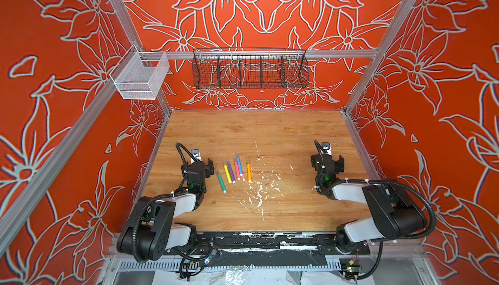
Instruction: Insert the pens into the pen caps
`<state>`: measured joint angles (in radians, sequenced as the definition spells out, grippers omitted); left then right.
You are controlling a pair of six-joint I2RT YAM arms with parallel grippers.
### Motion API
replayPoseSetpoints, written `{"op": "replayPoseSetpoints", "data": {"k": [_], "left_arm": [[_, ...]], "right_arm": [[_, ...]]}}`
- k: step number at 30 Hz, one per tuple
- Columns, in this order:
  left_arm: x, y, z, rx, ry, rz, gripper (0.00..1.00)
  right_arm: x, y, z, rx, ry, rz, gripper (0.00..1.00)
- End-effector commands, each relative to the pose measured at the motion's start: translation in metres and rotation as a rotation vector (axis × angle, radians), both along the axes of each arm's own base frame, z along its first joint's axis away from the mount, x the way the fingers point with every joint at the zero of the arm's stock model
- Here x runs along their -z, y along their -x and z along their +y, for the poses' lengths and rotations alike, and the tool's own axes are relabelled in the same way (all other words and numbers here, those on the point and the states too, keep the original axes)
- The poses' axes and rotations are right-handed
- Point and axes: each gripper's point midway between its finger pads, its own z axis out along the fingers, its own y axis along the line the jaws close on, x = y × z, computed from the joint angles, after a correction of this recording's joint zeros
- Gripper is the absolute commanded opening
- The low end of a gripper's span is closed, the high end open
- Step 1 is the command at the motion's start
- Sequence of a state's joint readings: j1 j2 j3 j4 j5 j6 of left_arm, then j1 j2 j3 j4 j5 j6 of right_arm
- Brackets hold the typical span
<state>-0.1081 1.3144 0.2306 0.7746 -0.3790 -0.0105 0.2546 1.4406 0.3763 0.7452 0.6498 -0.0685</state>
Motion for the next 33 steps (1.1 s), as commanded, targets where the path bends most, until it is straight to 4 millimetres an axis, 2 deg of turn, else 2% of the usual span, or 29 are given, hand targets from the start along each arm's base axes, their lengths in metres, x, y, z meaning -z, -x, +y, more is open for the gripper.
{"op": "replayPoseSetpoints", "data": {"k": [1, 7, 10, 12, 14, 17, 19, 33], "left_arm": [[-0.007, -0.007, -0.014, 0.103, 0.009, -0.079, 0.98], [-0.005, -0.011, -0.007, 0.056, 0.014, -0.049, 0.98], [-0.004, -0.017, -0.001, 0.017, 0.007, -0.034, 0.97], [-0.003, -0.016, 0.000, 0.013, 0.012, -0.022, 0.97], [-0.002, -0.019, 0.005, -0.002, 0.035, -0.017, 0.97], [0.001, -0.017, 0.016, -0.024, 0.095, -0.006, 0.97], [-0.001, -0.018, 0.016, -0.022, 0.094, -0.011, 0.97], [0.000, -0.018, 0.016, -0.021, 0.092, -0.009, 0.97]], "right_arm": [[-0.007, -0.008, 0.017, -0.144, -0.051, -0.029, 0.98], [0.004, -0.011, 0.022, -0.272, -0.176, -0.003, 0.98], [0.011, -0.008, 0.021, -0.327, -0.231, -0.066, 0.98], [0.015, -0.006, 0.018, -0.301, -0.230, 0.001, 0.98], [0.011, -0.009, 0.015, -0.285, -0.223, -0.061, 0.97], [0.012, -0.004, 0.014, -0.274, -0.222, -0.034, 0.97], [0.012, -0.007, 0.019, -0.306, -0.221, -0.051, 0.97], [0.012, -0.008, 0.018, -0.296, -0.229, -0.038, 0.98]]}}
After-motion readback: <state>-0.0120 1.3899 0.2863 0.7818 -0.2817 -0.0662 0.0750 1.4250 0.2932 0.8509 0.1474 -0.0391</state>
